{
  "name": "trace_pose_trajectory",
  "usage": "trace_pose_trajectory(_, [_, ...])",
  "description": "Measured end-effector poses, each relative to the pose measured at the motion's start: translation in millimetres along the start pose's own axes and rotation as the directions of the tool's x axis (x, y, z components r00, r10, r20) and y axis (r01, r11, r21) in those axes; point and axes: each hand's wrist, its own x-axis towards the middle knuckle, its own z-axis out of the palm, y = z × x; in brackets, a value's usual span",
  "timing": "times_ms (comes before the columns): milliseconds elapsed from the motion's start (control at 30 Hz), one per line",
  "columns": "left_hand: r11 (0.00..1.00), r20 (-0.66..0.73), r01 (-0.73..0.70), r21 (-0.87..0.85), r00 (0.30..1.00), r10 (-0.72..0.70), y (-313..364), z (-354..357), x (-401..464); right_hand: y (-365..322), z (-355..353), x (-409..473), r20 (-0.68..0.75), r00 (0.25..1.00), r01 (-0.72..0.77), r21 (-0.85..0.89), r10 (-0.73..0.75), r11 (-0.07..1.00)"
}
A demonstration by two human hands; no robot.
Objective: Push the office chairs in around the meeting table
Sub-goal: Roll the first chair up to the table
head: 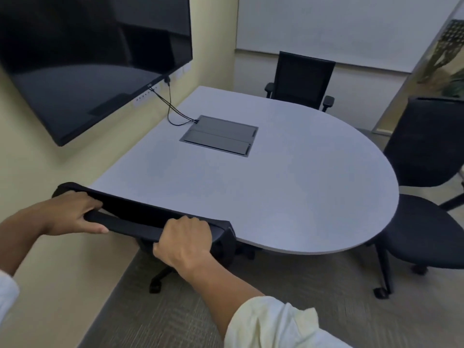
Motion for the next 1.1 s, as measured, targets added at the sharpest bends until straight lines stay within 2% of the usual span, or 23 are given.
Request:
trace_pose_trajectory(133, [0.996,-0.059,0.039,0.081,0.998,-0.034,-45.3,19.6,8.0,-9.6,3.8,14.9,-0.007,1.000,0.000,0.006,0.000,1.000])
trace_pose_trajectory(233, [0.992,-0.044,0.091,0.086,0.995,-0.088,-62.3,30.1,8.8,-14.4,7.0,18.5,-0.014,1.000,0.011,0.002,-0.011,1.000])
trace_pose_trajectory(367, [0.989,-0.024,0.147,0.030,0.989,-0.147,-50.0,20.1,-1.6,-11.1,6.0,17.6,-0.043,0.998,0.043,-0.016,-0.044,0.999])
trace_pose_trajectory(467, [0.982,-0.025,0.187,-0.025,0.982,-0.188,-16.1,-0.4,-11.0,-9.2,3.4,14.1,-0.075,0.991,0.116,0.019,-0.114,0.993])
trace_pose_trajectory(533, [0.942,0.050,0.292,-0.167,0.956,-0.288,21.5,-17.9,-13.0,-5.8,1.0,10.2,-0.080,0.980,0.185,0.059,-0.180,0.981])
trace_pose_trajectory(600, [0.836,0.191,0.426,-0.347,0.904,-0.382,64.4,-41.5,-14.4,7.3,-3.4,2.7,-0.086,0.962,0.264,0.069,-0.258,0.962])
trace_pose_trajectory(667, [0.770,0.267,0.463,-0.439,0.886,-0.380,102.3,-62.7,-10.6,31.1,-9.7,-8.2,-0.091,0.931,0.361,0.088,-0.353,0.928])
trace_pose_trajectory(733, [0.786,0.204,0.425,-0.449,0.905,-0.373,132.9,-78.2,-2.6,59.3,-17.7,-22.0,-0.089,0.884,0.466,0.114,-0.459,0.877])
trace_pose_trajectory(800, [0.833,0.026,0.385,-0.397,0.912,-0.409,157.8,-86.4,5.3,85.4,-28.5,-37.3,-0.092,0.834,0.552,0.098,-0.545,0.828])
trace_pose_trajectory(867, [0.854,-0.124,0.369,-0.368,0.890,-0.438,179.2,-87.0,15.4,114.0,-40.7,-53.0,-0.102,0.804,0.592,0.049,-0.585,0.805])
trace_pose_trajectory(967, [0.890,-0.249,0.351,-0.289,0.870,-0.424,217.1,-84.2,36.7,169.4,-64.8,-79.3,-0.093,0.826,0.556,-0.027,-0.556,0.830])
trace_pose_trajectory(1100, [0.900,-0.251,0.349,-0.261,0.876,-0.412,291.9,-95.8,77.8,253.3,-107.9,-114.6,-0.095,0.901,0.417,-0.079,-0.424,0.905])
